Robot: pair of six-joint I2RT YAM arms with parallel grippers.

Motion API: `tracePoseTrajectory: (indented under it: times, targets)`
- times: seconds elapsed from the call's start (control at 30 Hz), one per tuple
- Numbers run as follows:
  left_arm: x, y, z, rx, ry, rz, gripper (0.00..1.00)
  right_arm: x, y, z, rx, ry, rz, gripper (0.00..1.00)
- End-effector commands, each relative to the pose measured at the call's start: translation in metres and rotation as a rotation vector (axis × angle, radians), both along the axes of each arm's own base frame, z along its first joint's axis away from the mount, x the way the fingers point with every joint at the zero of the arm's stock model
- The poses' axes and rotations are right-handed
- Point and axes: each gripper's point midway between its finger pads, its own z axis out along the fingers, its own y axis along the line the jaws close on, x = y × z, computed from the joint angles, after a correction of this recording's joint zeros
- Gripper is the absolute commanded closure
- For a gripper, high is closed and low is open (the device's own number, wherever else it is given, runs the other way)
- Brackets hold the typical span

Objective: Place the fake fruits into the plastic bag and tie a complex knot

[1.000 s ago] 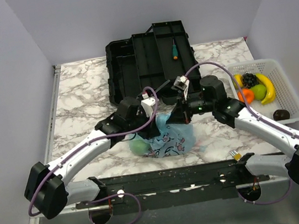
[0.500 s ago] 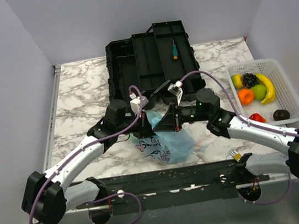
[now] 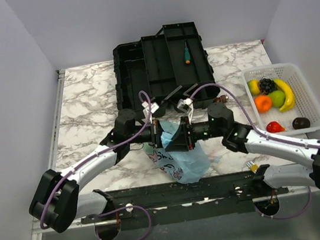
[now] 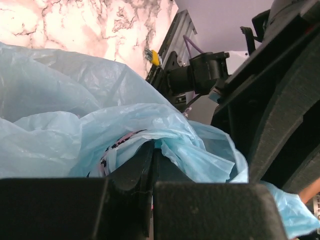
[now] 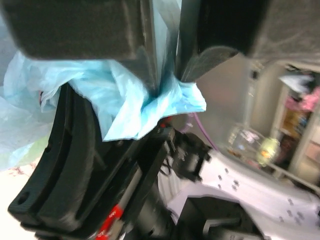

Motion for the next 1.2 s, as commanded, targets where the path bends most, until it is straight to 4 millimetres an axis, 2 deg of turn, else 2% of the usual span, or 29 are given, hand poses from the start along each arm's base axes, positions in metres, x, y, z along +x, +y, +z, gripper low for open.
tracePoseTrajectory:
  times: [0.0,0.13,0.2,0.3,0.37,0.47,0.57,0.63,0.7,0.77,0.83,0.9,0.97,1.07,1.17]
  targets:
    - [0.001,0.001,0.022,-0.092,-0.017,-0.029,1.00,-0.017,-0.019,0.014,-0.080,-0.180,0.084,0.61]
    - [-0.001,0.004,0.019,-0.093,-0.021,-0.025,1.00,-0.021,-0.039,0.036,-0.168,-0.232,0.068,0.22]
    - [-0.001,0.005,0.018,-0.089,-0.030,-0.020,1.00,-0.013,-0.051,0.046,-0.209,-0.257,-0.001,0.12]
    - [-0.002,0.006,0.019,-0.088,-0.042,-0.015,1.00,-0.003,-0.068,0.064,-0.238,-0.274,-0.088,0.11]
    - [-0.003,0.007,0.018,-0.086,-0.039,-0.009,1.00,0.008,-0.077,0.077,-0.232,-0.267,-0.166,0.15]
    - [-0.004,0.008,0.016,-0.079,-0.041,-0.007,1.00,0.030,-0.090,0.088,-0.232,-0.262,-0.266,0.20]
    - [-0.004,0.009,0.014,-0.069,-0.042,0.001,1.00,0.054,-0.102,0.096,-0.227,-0.246,-0.315,0.20]
    - [-0.003,0.010,0.014,-0.064,-0.042,0.011,1.00,0.073,-0.112,0.086,-0.257,-0.202,-0.361,0.24]
    - [-0.003,0.012,0.011,-0.051,-0.034,0.022,1.00,0.089,-0.122,0.061,-0.322,-0.158,-0.381,0.30]
    - [-0.001,0.013,0.007,-0.033,-0.022,0.040,1.00,0.092,-0.121,0.028,-0.373,-0.129,-0.309,0.35]
    - [0.000,0.013,0.003,-0.021,-0.007,0.056,1.00,0.084,-0.118,-0.006,-0.418,-0.124,-0.193,0.41]
    - [0.002,0.013,0.000,-0.014,-0.005,0.057,1.00,0.077,-0.119,-0.031,-0.442,-0.130,-0.128,0.41]
    - [0.004,0.012,-0.001,-0.009,-0.012,0.064,1.00,0.066,-0.114,-0.039,-0.413,-0.113,-0.061,0.35]
    - [0.006,0.012,-0.003,-0.003,-0.013,0.070,1.00,0.050,-0.104,-0.040,-0.355,-0.048,0.016,0.28]
    - [0.008,0.010,-0.001,-0.017,-0.019,0.071,1.00,0.031,-0.091,-0.054,-0.347,0.003,0.095,0.26]
